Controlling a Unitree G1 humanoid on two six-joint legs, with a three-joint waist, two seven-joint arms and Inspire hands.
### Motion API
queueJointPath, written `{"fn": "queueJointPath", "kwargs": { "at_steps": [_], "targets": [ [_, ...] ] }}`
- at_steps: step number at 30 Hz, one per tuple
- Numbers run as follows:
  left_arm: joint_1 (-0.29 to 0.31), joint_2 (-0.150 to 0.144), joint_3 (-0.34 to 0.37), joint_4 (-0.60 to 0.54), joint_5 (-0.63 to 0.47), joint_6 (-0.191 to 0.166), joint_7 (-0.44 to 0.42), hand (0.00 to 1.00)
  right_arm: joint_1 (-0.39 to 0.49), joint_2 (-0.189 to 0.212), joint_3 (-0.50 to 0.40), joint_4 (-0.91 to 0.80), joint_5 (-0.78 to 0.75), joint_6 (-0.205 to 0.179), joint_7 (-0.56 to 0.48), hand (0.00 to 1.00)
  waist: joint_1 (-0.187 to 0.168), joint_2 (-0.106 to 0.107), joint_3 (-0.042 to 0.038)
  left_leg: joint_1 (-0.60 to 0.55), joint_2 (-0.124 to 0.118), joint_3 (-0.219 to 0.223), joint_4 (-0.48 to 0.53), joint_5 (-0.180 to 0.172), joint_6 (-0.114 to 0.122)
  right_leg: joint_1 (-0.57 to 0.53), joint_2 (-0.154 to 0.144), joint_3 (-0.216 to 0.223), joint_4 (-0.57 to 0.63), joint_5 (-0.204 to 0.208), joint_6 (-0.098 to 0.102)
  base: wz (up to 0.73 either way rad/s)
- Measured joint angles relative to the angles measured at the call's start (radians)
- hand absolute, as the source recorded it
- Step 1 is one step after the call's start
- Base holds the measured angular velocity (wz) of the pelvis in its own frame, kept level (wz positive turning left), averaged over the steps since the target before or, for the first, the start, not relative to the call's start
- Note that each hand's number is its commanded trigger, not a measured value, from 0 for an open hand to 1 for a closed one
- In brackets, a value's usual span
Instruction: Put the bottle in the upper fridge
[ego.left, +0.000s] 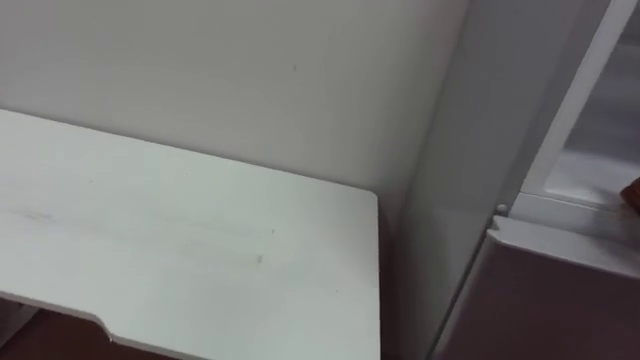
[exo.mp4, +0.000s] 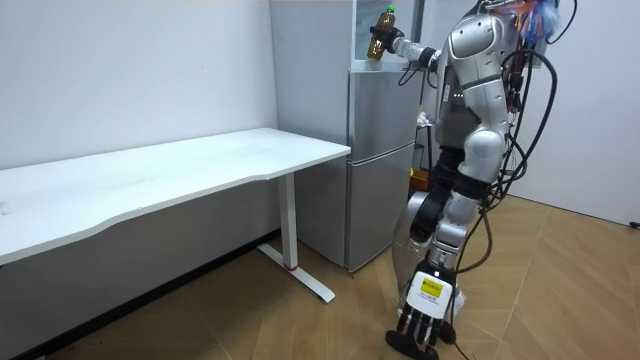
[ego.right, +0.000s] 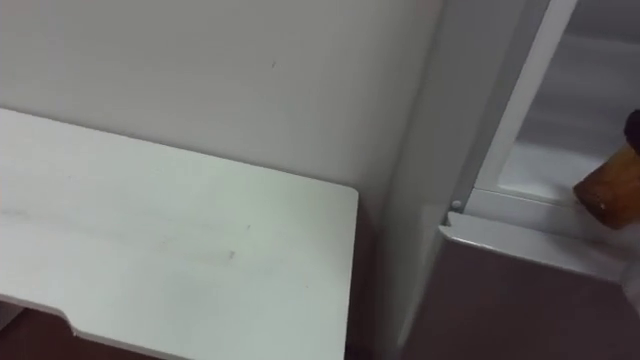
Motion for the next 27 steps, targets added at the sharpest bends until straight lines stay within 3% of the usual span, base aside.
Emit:
{"fn": "queueJointPath", "kwargs": {
  "at_steps": [5, 15, 19, 27],
  "targets": [
    [0.005, 0.020, 0.005, 0.001, -0.002, -0.001, 0.010, 0.00, -0.010, -0.011, 0.051, 0.005, 0.000, 0.000, -0.038, 1.00, 0.026, -0.002, 0.0003, -0.001, 0.000, -0.008, 0.006, -0.002, -0.002, 0.006, -0.001, -0.028, 0.000, 0.000, 0.000, 0.04],
    [0.023, 0.039, 0.005, -0.003, 0.001, -0.006, 0.025, 0.00, -0.148, -0.028, 0.115, 0.146, 0.003, 0.000, -0.114, 1.00, 0.048, -0.008, 0.0010, -0.025, -0.003, -0.055, 0.044, -0.009, -0.005, 0.015, 0.001, -0.067, 0.000, 0.000, 0.000, 0.15],
    [0.037, 0.040, 0.012, -0.005, 0.000, 0.002, 0.025, 0.00, -0.219, -0.036, 0.164, 0.238, 0.012, 0.000, -0.097, 1.00, 0.054, -0.009, 0.0004, -0.033, -0.003, -0.062, 0.045, -0.010, -0.010, 0.016, 0.002, -0.074, -0.002, 0.000, 0.000, 0.06],
    [0.042, 0.045, 0.021, -0.045, 0.000, 0.018, 0.025, 0.00, -0.222, -0.070, 0.207, 0.341, 0.052, -0.002, 0.014, 1.00, 0.096, -0.012, -0.0022, -0.034, -0.004, -0.068, 0.042, -0.006, -0.009, 0.017, 0.002, -0.081, 0.000, 0.000, 0.000, 0.02]
  ]
}}
